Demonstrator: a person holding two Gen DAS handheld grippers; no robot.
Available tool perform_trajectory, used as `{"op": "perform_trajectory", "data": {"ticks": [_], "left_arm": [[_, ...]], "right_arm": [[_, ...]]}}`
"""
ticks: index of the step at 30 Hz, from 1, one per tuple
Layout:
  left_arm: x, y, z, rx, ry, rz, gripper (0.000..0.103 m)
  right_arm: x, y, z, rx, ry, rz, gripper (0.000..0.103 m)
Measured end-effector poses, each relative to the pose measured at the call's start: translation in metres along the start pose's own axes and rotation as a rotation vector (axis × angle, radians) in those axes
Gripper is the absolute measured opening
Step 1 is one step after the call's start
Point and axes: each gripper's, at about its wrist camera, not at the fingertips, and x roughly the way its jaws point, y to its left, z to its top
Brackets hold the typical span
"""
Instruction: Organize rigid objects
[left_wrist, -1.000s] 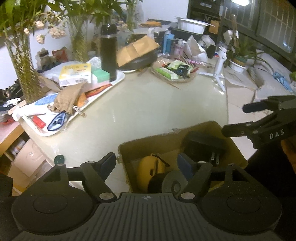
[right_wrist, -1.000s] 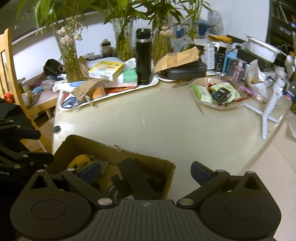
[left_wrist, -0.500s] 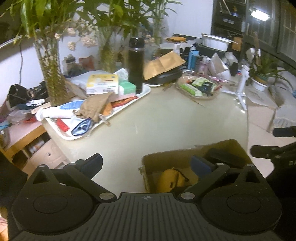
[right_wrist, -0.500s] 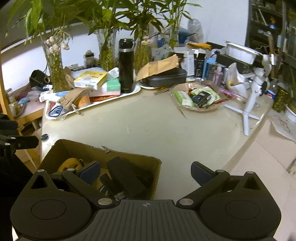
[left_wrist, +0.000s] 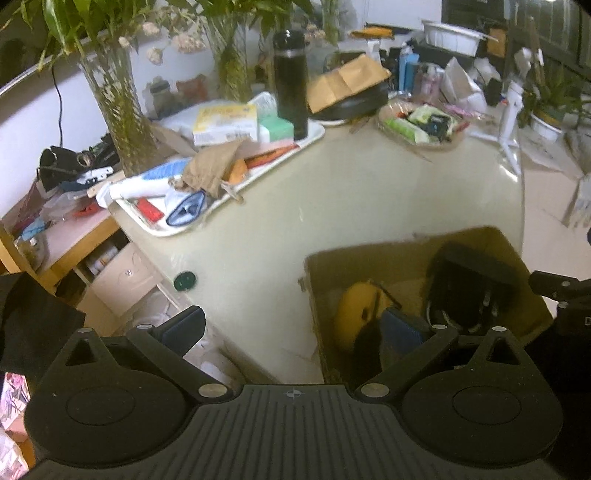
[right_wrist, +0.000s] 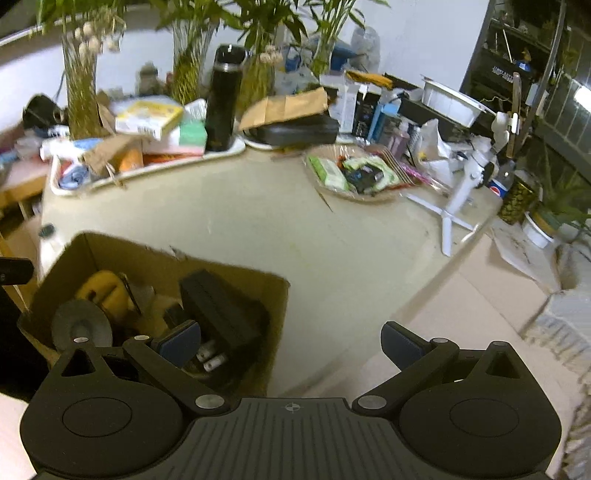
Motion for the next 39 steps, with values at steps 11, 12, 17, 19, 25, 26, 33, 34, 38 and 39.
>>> {"op": "perform_trajectory", "data": {"ticks": [11, 12, 17, 19, 25, 26, 33, 34, 38, 39], "left_arm": [[0.002, -0.008, -0.014, -0.003, 0.118, -0.067, 0.103], [0.002, -0.010, -0.015, -0.003, 0.123, -0.068, 0.103], [0.005, -0.011, -0.016, -0.007, 0.163, -0.071, 0.103], [0.007, -0.011, -0.017, -0.008, 0.186, -0.075, 0.103], [0.013, -0.016, -0.022, 0.011, 0.240, -0.090, 0.103], [0.014, -0.017, -0.022, 0.016, 0.248, -0.092, 0.103], [0.018, -0.021, -0.025, 0.032, 0.284, -0.114, 0.103], [0.018, -0.021, -0.025, 0.031, 0.291, -0.119, 0.103], [0.020, -0.023, -0.027, 0.027, 0.311, -0.137, 0.103], [0.021, -0.023, -0.027, 0.028, 0.315, -0.139, 0.103]], "right_arm": [[0.001, -0.004, -0.013, 0.158, 0.152, 0.176, 0.103], [0.002, -0.003, -0.014, 0.163, 0.161, 0.180, 0.103], [0.005, 0.001, -0.017, 0.160, 0.219, 0.180, 0.103], [0.007, 0.003, -0.018, 0.149, 0.241, 0.178, 0.103], [0.013, 0.005, -0.023, 0.142, 0.293, 0.182, 0.103], [0.015, 0.005, -0.024, 0.145, 0.303, 0.184, 0.103], [0.018, 0.003, -0.027, 0.151, 0.342, 0.193, 0.103], [0.019, 0.002, -0.028, 0.151, 0.345, 0.193, 0.103], [0.019, 0.002, -0.028, 0.157, 0.352, 0.197, 0.103], [0.019, 0.001, -0.028, 0.158, 0.353, 0.197, 0.103]]}}
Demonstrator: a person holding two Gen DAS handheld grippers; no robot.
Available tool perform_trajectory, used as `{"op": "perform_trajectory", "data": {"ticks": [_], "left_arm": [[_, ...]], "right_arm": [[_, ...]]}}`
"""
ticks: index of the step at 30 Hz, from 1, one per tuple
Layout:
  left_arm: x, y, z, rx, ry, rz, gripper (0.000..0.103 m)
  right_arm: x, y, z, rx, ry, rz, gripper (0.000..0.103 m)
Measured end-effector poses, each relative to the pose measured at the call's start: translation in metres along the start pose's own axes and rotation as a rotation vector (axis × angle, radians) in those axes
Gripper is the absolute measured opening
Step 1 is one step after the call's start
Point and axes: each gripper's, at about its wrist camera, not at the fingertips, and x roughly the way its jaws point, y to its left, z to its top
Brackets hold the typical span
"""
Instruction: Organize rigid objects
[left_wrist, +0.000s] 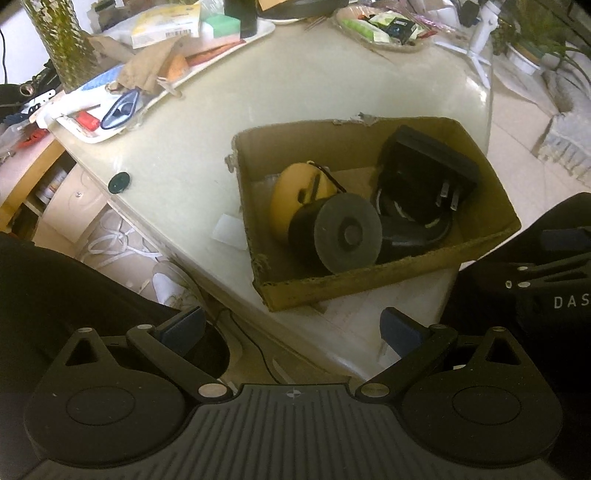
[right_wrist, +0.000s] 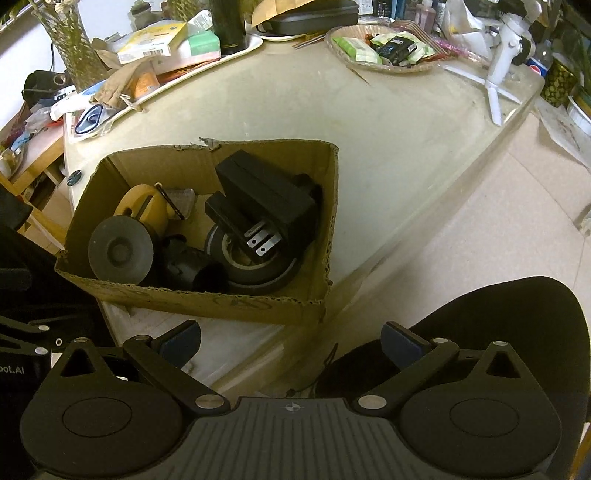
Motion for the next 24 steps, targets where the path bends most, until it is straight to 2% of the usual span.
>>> {"op": "perform_trajectory", "data": {"ticks": [24], "left_arm": [[0.0011, -0.0005, -0.0001, 0.002, 0.010, -0.002, 0.103]], "right_arm": [[0.0017, 0.0008, -0.0010, -0.011, 0.019, 0.013, 0.103]]}}
